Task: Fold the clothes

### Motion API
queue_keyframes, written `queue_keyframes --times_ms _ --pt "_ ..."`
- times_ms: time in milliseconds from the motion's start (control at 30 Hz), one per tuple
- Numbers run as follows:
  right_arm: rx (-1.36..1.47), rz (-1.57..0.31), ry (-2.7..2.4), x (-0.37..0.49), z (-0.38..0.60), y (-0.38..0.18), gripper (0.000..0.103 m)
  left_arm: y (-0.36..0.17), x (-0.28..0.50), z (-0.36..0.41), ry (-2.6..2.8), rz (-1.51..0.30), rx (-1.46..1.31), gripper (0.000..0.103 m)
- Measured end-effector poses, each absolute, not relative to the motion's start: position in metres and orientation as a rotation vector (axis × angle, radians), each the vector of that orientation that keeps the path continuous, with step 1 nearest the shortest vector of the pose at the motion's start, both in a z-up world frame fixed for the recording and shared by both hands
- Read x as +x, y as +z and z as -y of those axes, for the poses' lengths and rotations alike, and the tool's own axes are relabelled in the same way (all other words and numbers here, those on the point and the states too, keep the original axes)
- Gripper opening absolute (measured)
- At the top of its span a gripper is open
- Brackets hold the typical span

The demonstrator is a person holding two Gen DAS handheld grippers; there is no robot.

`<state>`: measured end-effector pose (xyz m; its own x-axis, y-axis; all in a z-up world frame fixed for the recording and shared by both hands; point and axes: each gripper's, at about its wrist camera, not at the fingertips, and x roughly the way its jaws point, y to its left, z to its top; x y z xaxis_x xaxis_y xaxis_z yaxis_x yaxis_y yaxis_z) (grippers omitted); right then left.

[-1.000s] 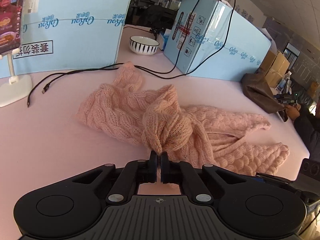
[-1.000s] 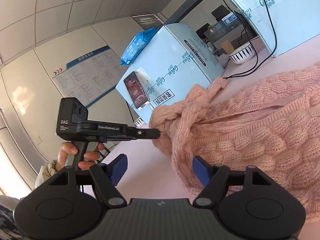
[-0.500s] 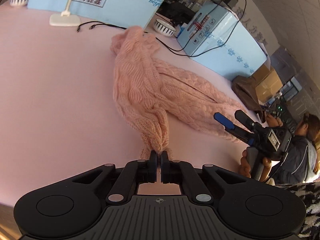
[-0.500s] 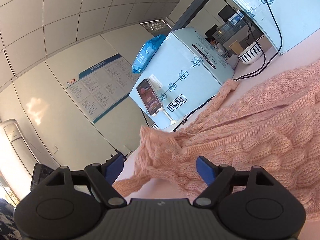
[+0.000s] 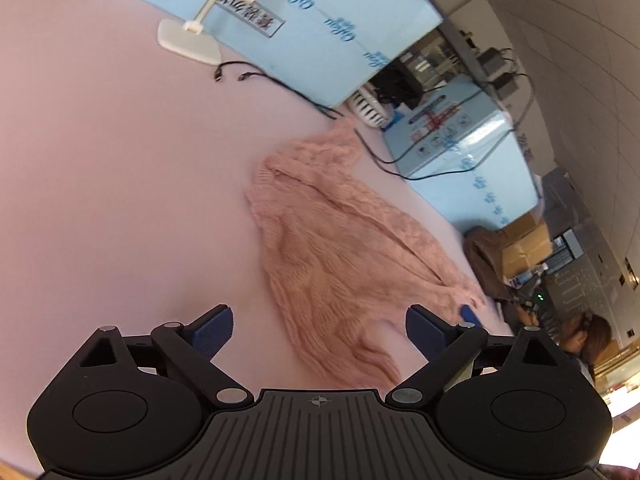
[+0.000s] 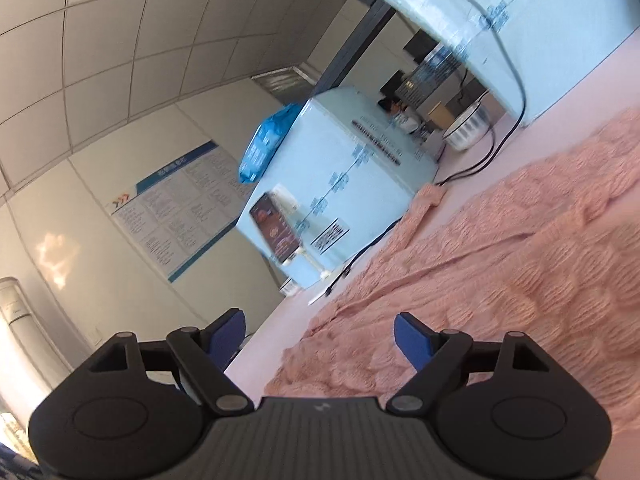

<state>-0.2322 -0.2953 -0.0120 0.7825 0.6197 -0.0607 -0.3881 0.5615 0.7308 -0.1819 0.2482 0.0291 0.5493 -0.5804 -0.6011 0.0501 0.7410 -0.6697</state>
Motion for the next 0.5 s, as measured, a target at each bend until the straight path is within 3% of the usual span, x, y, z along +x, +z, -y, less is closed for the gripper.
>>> queue_keyframes --times_ms 233,267,500 --pt "0.732 -0.148 0.052 -0.267 0.402 0.015 0.093 0.023 -0.11 -0.219 -0.35 -0.869 -0.514 0.095" --pt "0.658 -0.176 -0.064 -0.267 0.416 0.021 0.098 0.024 -0.106 -0.21 -0.347 -0.869 -0.463 0.095" --pt "0.554 -0.473 -0.163 -0.217 0.457 -0.011 0.103 0.029 -0.091 -0.159 -0.314 -0.87 -0.19 0.095"
